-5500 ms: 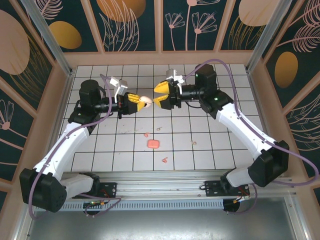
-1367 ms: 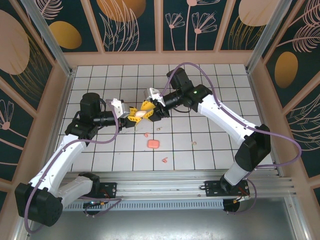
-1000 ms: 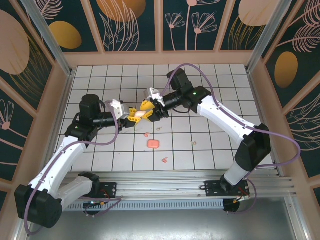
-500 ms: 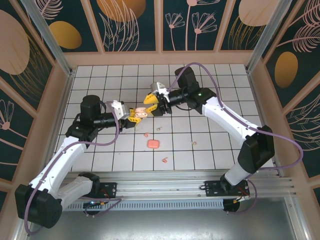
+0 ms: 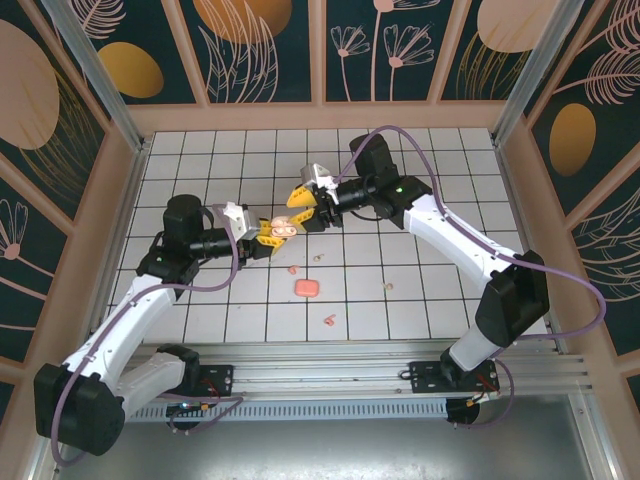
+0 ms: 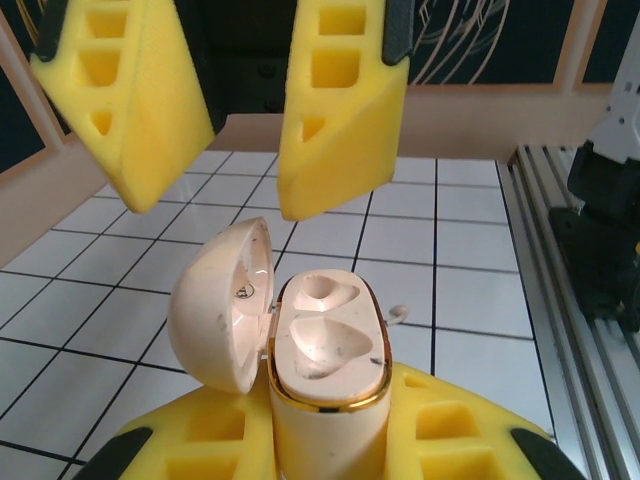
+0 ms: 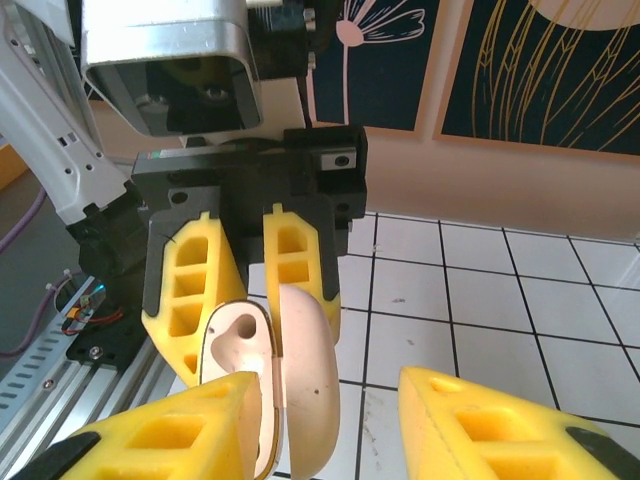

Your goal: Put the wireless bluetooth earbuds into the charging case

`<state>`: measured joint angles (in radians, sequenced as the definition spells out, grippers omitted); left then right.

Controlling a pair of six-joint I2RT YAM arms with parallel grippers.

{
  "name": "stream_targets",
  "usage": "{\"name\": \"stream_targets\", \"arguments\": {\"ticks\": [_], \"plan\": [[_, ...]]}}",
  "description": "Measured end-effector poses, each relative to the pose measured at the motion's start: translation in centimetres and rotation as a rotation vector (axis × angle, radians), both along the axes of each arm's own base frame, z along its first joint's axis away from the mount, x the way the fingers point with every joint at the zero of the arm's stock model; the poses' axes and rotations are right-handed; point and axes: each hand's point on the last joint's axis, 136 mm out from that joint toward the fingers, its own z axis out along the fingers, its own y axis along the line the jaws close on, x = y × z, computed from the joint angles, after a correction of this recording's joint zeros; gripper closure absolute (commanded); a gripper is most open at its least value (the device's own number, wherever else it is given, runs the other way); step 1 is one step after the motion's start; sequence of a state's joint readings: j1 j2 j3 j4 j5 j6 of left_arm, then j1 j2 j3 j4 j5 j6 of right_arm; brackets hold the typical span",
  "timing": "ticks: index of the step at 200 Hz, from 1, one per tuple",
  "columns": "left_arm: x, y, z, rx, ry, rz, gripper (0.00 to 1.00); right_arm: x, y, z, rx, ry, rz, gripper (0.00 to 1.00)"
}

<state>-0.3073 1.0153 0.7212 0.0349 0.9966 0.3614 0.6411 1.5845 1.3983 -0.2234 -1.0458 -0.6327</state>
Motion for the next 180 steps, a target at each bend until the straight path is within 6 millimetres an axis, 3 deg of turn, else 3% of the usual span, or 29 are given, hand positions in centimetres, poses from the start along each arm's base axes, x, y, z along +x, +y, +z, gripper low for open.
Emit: {"name": "stream_targets", "arguments": {"ticks": [50,106,152,180], "plan": [[0.1,-0.1,-1.1,-0.075,0.034,0.018,0.86,0.2,-0.1,-0.5,-0.007,0.025,-0.028,0.58],[0.4,0.2,-2.8,-0.145,0.055,0.068,0.86,1.1,-1.3,0.6,0.016,0.066,-0.118,0.58],[1.0,0.3,-2.8,-0.171,0.041,0.099,0.86,3.7,-3.5,1.2,-0.001,0.234,-0.354,0.58],[1.1,0.4,-3.3,-0.176,0.051,0.108,0.86,5.1,-5.3,-0.6,-0.068,0.392,-0.542,0.54]]}}
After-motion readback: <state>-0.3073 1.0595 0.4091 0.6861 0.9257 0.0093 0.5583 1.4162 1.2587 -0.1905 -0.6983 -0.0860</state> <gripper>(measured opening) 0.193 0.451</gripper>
